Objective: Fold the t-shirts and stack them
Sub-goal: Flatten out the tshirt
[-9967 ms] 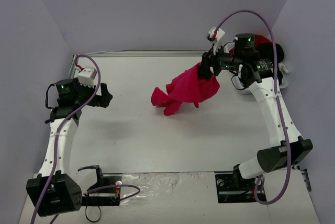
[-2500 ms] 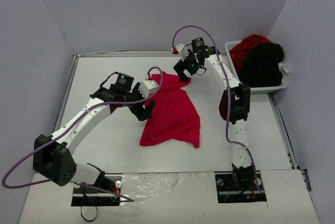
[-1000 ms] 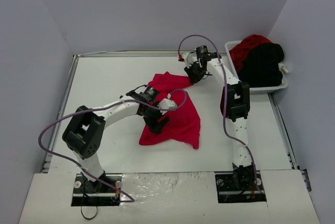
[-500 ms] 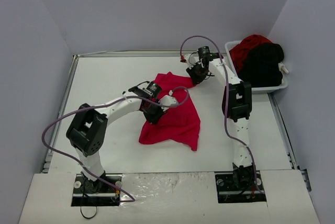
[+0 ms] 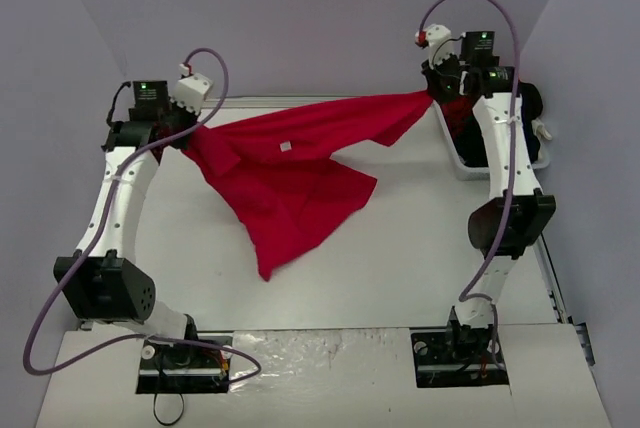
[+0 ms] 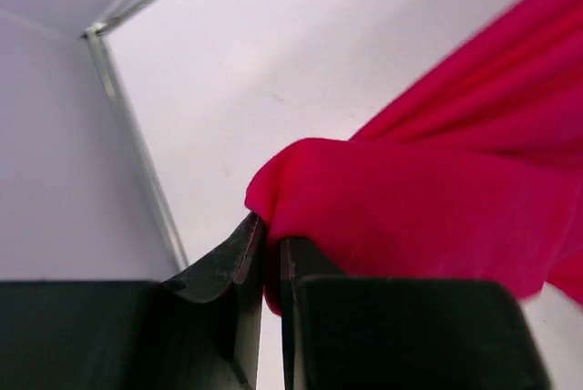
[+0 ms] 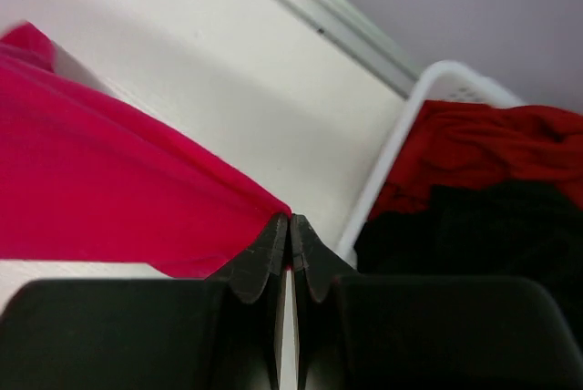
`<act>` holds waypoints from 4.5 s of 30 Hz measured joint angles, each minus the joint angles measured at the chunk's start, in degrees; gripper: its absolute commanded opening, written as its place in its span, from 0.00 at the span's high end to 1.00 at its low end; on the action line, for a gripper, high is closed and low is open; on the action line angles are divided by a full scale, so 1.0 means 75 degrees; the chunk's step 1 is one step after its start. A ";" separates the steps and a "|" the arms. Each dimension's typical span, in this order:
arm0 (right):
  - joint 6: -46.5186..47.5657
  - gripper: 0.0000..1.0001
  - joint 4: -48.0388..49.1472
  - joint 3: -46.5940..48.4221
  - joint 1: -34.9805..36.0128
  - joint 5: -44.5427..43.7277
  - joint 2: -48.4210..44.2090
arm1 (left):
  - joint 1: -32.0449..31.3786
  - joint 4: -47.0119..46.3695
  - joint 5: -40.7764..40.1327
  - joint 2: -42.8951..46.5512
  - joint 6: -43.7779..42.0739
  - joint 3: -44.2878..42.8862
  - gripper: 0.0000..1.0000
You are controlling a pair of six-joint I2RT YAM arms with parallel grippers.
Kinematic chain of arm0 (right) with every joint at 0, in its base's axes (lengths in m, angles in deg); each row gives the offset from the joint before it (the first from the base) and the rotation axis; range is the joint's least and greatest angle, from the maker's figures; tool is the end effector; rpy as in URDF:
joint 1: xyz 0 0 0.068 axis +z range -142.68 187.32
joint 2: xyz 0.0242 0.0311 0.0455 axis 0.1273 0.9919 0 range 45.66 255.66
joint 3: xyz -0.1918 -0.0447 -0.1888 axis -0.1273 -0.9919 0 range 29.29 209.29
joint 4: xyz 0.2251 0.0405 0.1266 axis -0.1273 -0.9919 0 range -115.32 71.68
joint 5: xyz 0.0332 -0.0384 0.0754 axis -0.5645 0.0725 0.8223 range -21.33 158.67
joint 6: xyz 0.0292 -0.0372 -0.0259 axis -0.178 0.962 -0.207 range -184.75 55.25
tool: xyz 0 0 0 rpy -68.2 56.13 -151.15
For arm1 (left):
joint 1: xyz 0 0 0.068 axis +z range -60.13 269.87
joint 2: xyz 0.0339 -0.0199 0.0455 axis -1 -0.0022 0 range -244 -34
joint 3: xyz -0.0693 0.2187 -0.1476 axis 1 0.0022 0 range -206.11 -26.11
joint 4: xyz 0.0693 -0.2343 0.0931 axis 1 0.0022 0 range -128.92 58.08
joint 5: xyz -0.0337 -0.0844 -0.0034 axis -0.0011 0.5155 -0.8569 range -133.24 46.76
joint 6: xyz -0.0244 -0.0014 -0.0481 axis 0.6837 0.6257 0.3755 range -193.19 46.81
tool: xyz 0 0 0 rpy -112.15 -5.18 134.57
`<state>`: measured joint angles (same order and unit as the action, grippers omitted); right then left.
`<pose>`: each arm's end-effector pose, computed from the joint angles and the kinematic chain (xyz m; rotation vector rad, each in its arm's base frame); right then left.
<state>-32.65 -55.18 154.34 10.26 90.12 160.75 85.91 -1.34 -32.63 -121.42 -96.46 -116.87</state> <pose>0.4572 0.0367 0.4056 -0.8208 1.8304 0.0573 0.3381 -0.0301 0.3901 0.6100 2.0687 -0.0062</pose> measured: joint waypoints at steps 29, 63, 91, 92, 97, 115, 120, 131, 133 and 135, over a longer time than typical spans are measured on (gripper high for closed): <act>-0.0105 1.00 -0.0160 -0.1326 -0.0833 0.0000 -0.2206 | 0.0388 0.1457 0.2582 0.2197 -0.0210 0.0338 0.98; -0.0493 1.00 0.0487 -0.0895 0.0551 -0.1594 0.0597 | -0.7388 -0.0050 0.3550 -0.2655 0.1492 -0.2171 0.34; -0.0344 1.00 0.0606 -0.1737 0.0720 -0.1609 0.0597 | -0.2600 -0.2276 0.2978 -0.3821 0.1023 0.0772 0.35; -0.0312 1.00 0.0606 -0.1763 0.0720 -0.1609 0.0597 | -0.2567 -0.2378 0.2973 -0.3975 0.1061 0.0699 0.35; -0.0251 1.00 0.0612 -0.1871 0.0720 -0.1606 0.0597 | -0.2416 -0.2643 0.2897 -0.4240 0.1215 0.0571 0.39; -0.0216 1.00 0.0662 -0.2148 0.0720 -0.1606 0.0644 | -0.2261 -0.1775 0.5225 -0.5158 0.1795 -0.0592 0.69; -0.0184 1.00 0.0662 -0.2264 0.0720 -0.1606 0.0644 | -0.2264 -0.1550 0.5214 -0.5219 0.1737 -0.0685 0.88; -0.0131 1.00 0.0664 -0.2375 0.0720 -0.1594 0.0644 | -0.2320 -0.1387 0.4800 -0.5234 0.1533 -0.0682 0.96; -0.0128 1.00 0.0664 -0.2375 0.0720 -0.1582 0.0644 | -0.2328 -0.1413 0.4721 -0.5228 0.1478 -0.0659 0.62; -0.0125 1.00 0.0664 -0.2378 0.0720 -0.1571 0.0644 | -0.2346 -0.1457 0.4779 -0.5167 0.1539 -0.0595 0.55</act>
<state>-33.59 -50.19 136.51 15.65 78.34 165.58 68.31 -12.27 3.21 -160.17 -84.91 -121.33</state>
